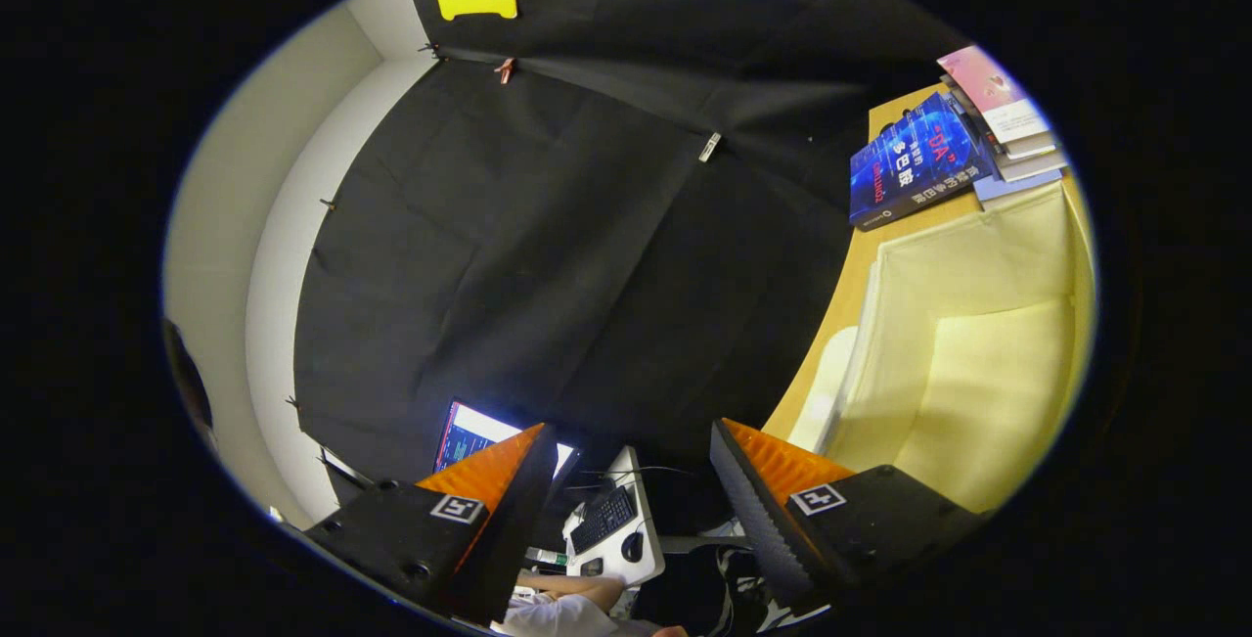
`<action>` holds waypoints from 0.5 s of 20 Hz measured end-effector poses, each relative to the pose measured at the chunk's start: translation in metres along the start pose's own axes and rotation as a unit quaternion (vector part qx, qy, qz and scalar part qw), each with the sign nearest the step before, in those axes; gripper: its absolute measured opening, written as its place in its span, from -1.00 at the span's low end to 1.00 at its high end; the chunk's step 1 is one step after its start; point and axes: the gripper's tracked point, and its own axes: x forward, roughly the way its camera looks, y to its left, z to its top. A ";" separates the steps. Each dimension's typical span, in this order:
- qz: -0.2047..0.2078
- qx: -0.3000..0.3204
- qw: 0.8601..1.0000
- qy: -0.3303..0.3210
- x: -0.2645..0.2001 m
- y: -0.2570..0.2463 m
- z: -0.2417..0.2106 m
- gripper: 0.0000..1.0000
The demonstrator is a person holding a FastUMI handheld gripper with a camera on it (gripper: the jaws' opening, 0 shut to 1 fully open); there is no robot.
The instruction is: Open the storage box then place both shoes into the box .Put the left shoe in first, then the right shoe, with the right side of both shoes facing outward in a uniform manner.
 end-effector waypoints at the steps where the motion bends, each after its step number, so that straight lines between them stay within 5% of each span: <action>1: -0.009 -0.005 1.000 -0.007 -0.009 -0.004 0.003 0.94; 6: -0.073 -0.031 0.996 -0.044 -0.065 -0.030 0.025 0.94; 10: -0.172 -0.057 0.982 -0.059 -0.131 -0.069 0.032 0.94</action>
